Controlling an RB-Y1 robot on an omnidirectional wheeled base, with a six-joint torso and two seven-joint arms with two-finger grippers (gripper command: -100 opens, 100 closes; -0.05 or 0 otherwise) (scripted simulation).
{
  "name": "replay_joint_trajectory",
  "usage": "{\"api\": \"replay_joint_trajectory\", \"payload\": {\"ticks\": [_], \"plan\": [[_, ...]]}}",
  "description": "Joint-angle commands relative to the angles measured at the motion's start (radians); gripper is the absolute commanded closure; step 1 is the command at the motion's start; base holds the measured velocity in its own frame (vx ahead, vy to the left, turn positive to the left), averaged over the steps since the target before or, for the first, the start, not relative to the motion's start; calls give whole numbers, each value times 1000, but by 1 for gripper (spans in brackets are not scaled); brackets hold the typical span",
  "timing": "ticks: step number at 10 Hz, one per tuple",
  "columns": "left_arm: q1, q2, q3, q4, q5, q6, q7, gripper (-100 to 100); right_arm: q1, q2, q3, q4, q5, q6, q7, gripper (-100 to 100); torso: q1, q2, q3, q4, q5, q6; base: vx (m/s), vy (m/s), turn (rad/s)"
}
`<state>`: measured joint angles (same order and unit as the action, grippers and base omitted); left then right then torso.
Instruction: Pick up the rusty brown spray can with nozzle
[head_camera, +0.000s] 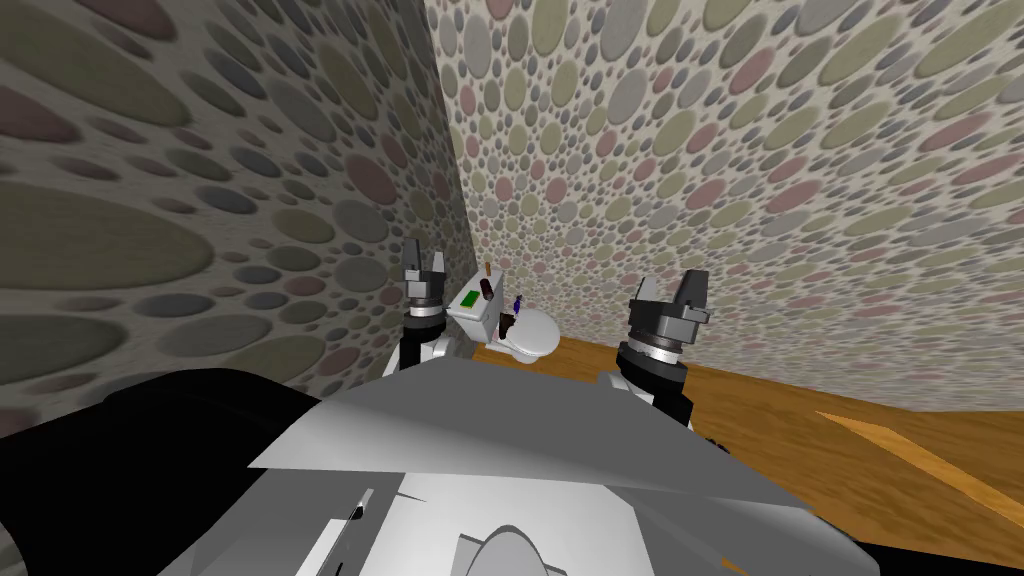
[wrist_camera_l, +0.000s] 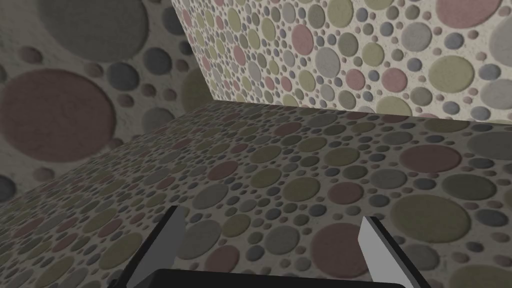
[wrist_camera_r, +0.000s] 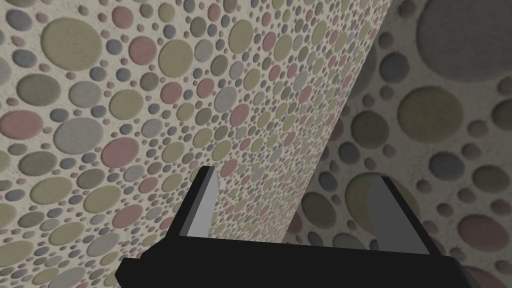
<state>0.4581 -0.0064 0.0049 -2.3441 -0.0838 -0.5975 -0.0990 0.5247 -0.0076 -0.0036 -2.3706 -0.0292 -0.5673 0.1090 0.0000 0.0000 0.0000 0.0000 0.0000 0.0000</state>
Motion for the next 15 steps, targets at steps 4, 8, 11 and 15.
{"api": "replay_joint_trajectory", "payload": {"ticks": [4, 8, 11, 15], "plan": [[-23, 70, -47, 16, 8, 111, 8, -100, 0, 0, 0, 0, 0, 0, 0, 0, 0, 3, 1, 1, 0, 0, -35, -5, -83], [-46, 113, -90, 32, 15, 231, 17, -100, 0, 0, 0, 0, 0, 0, 0, 0, 0, 3, 2, 1, 0, 0, -42, -2, -93], [-65, 140, -123, 45, 21, 315, 25, -100, 0, 0, 0, 0, 0, 0, 0, 0, 0, 1, 1, 0, 0, 0, -23, 0, -73], [-86, 163, -156, 57, 27, 415, 34, -100, 0, 0, 0, 0, 0, 0, 0, 0, 0, 1, 1, 0, 0, 0, -23, 0, -69]]}}
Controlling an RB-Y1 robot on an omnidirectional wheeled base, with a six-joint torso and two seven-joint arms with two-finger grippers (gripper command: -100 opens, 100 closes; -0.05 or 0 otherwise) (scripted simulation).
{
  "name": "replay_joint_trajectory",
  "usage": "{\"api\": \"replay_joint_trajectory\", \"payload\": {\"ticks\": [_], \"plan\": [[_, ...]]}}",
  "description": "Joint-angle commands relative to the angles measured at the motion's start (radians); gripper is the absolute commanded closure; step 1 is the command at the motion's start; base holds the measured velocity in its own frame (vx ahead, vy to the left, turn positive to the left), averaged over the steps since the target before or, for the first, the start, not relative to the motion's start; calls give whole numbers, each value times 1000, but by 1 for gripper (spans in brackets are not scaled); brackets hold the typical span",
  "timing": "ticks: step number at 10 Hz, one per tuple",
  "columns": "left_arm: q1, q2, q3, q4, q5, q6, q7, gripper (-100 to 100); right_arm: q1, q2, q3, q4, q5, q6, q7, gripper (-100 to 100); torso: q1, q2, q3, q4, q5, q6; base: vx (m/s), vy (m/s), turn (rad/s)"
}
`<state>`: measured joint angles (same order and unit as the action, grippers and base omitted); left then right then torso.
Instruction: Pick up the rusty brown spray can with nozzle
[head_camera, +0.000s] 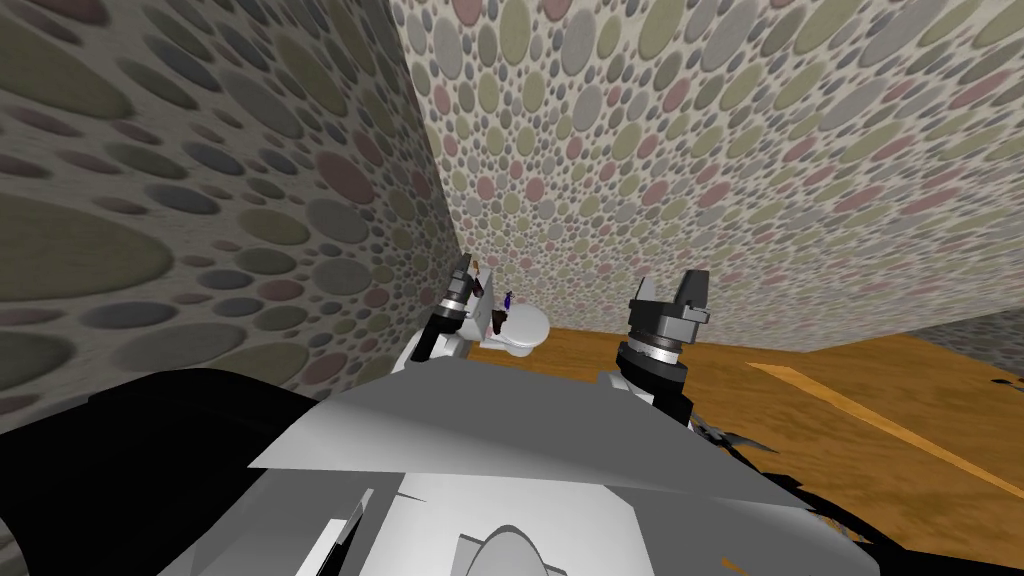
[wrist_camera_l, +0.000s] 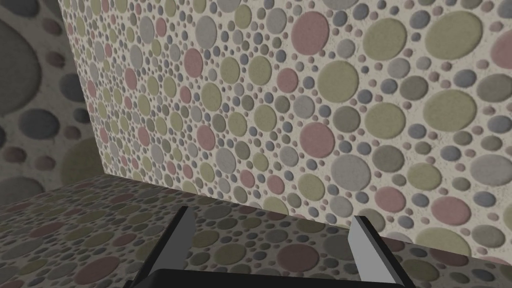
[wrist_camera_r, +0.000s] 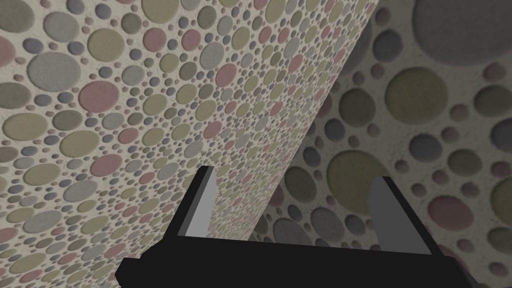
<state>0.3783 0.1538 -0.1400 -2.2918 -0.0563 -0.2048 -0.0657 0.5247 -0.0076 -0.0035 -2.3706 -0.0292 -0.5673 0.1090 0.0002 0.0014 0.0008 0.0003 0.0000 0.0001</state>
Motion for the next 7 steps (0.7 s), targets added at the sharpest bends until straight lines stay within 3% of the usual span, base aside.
{"api": "replay_joint_trajectory", "payload": {"ticks": [1, 7], "plan": [[-6, 3, -11, 5, 0, 48, 1, -100, 0, 0, 0, 0, 0, 0, 0, 0, 0, 0, 0, 0, 0, 0, -18, 0, -52], [-40, 32, -59, 22, 9, 209, 16, -100, 0, 0, 0, 0, 0, 0, 0, 0, 0, -1, 0, 0, 0, 0, -16, 1, -64]]}}
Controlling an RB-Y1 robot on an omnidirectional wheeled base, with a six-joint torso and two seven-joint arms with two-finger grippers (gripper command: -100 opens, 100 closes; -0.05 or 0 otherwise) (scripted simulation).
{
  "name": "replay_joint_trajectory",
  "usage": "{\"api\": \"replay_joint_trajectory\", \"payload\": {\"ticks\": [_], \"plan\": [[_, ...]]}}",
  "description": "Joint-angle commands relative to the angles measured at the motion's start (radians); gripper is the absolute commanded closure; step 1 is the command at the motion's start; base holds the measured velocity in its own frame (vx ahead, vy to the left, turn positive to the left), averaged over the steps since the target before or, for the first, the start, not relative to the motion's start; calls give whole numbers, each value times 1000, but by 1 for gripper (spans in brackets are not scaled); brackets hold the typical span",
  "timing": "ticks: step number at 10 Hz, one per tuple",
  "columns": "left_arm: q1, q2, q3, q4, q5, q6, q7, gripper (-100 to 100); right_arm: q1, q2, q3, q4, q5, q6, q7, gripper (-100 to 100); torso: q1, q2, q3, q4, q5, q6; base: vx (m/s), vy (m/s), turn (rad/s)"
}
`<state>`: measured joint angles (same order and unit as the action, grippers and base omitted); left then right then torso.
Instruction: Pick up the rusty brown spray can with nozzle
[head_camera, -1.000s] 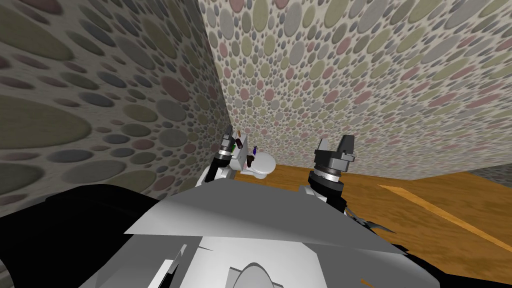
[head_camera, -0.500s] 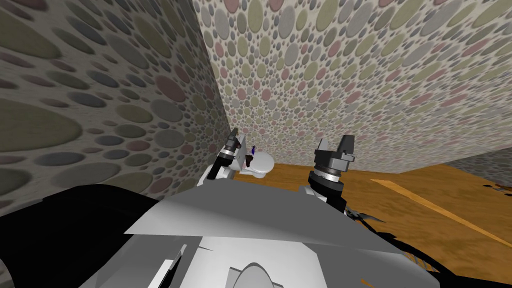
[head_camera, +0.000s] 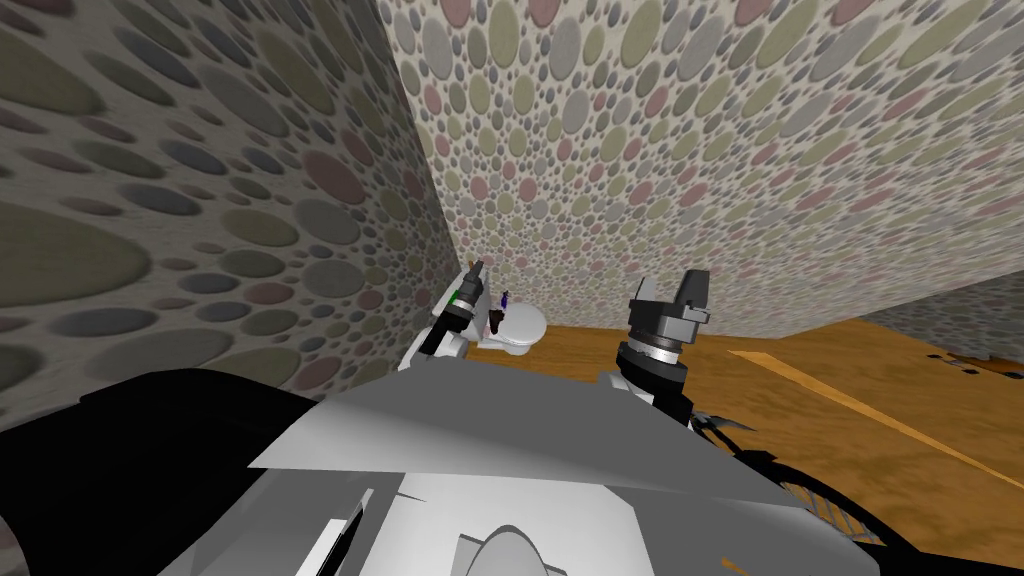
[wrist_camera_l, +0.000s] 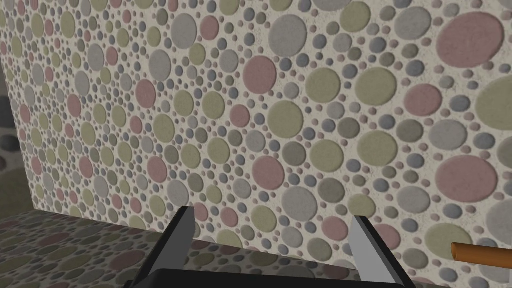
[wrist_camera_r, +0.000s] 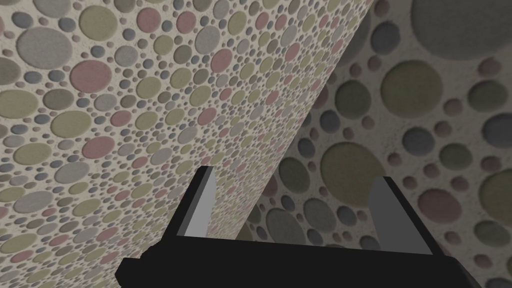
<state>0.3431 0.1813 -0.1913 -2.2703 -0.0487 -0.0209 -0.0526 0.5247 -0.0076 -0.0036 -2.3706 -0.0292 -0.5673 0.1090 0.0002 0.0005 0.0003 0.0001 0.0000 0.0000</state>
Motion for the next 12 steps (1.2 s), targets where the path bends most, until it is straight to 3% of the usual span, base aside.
{"api": "replay_joint_trajectory", "payload": {"ticks": [1, 12], "plan": [[-5, 4, -7, 0, 1, 49, 3, -100, 0, 0, 0, 0, 0, 0, 0, 0, 0, 0, 0, 0, 0, 0, -10, 3, -56], [-62, 36, -69, 24, 15, 342, 32, -100, 0, 0, 0, 0, 0, 0, 0, 0, 1, 0, 0, 0, 0, -1, -6, 6, -56]]}}
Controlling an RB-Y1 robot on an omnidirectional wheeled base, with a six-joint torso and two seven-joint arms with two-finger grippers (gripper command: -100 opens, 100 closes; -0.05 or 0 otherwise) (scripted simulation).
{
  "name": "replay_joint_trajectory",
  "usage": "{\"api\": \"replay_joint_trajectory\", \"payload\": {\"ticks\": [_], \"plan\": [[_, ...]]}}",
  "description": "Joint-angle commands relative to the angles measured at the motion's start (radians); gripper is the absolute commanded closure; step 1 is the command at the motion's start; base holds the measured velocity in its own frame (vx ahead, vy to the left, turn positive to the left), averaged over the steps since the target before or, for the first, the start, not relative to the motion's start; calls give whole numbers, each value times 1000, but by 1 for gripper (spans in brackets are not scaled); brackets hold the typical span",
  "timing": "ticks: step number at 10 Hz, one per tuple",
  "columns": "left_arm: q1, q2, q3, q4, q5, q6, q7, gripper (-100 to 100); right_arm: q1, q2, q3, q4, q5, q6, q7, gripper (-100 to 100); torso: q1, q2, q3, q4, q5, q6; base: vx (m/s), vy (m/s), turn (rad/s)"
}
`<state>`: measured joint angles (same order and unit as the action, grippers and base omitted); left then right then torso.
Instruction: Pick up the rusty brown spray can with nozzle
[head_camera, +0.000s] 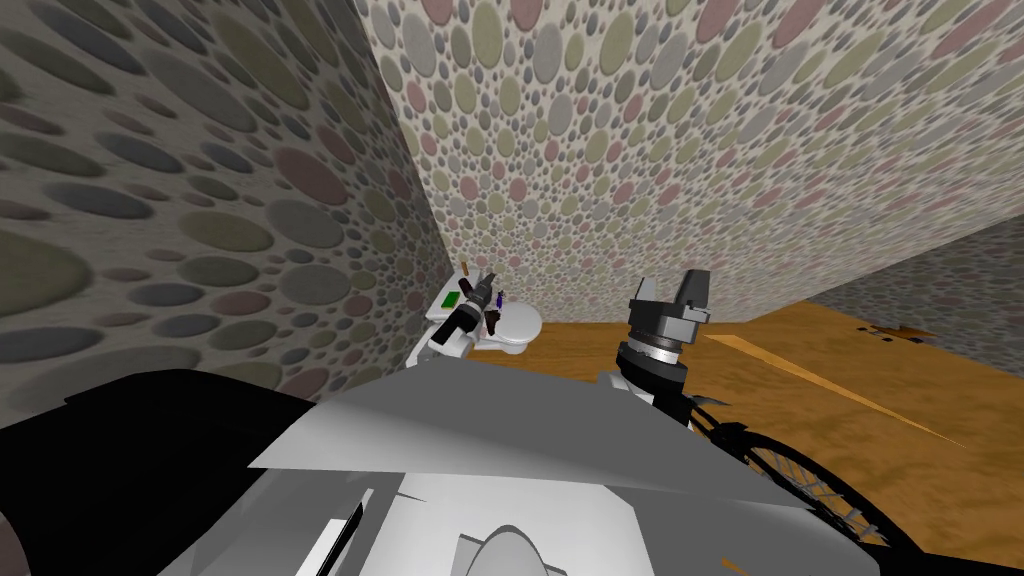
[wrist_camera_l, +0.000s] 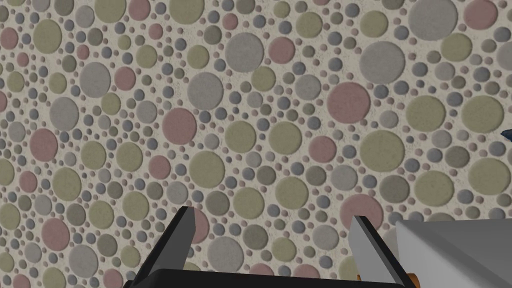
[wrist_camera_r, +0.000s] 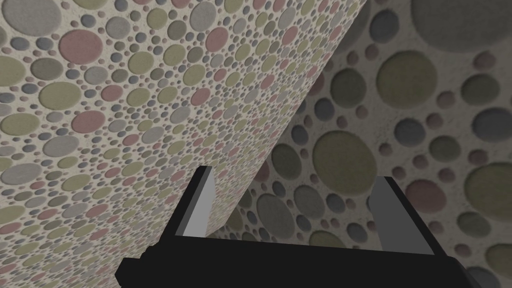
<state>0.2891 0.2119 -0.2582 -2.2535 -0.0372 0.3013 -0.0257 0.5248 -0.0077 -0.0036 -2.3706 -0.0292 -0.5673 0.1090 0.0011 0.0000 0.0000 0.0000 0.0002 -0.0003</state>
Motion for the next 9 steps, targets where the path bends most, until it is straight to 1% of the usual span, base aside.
{"api": "replay_joint_trajectory", "payload": {"ticks": [1, 2, 3, 6, 7, 8, 9], "plan": [[-8, 5, -2, 7, 4, 50, 5, -100, 0, 0, 0, 0, 0, 0, 0, 0, 0, 0, 0, 0, 0, 0, -2, 12, -48], [-8, 5, -2, 7, 4, 62, 5, -100, 0, 0, 0, 0, 0, 0, 0, 0, 0, 0, 0, 0, 0, 0, -1, 5, 2], [-19, 9, -11, 11, 6, 108, 11, -100, 0, 0, 0, 0, 0, 0, 0, 0, 0, 0, 0, 0, 0, 0, 2, 7, -64], [-30, 13, -18, 14, 8, 184, 17, -100, 0, 0, 0, 0, 0, 0, 0, 0, 0, -1, 0, 0, 0, 0, 5, 15, -54], [-30, 13, -18, 14, 8, 198, 17, -100, 0, 0, 0, 0, 0, 0, 0, 0, 0, -1, 0, 0, 0, 0, 4, 9, 3], [-41, 15, -24, 17, 10, 233, 23, -100, 0, 0, 0, 0, 0, 0, 0, 0, 0, 0, 0, 0, 0, 0, 10, 14, -79], [-41, 15, -24, 17, 10, 259, 23, -100, 0, 0, 0, 0, 0, 0, 0, 0, 0, -1, 0, 0, 0, 0, 8, 18, -36]]}}
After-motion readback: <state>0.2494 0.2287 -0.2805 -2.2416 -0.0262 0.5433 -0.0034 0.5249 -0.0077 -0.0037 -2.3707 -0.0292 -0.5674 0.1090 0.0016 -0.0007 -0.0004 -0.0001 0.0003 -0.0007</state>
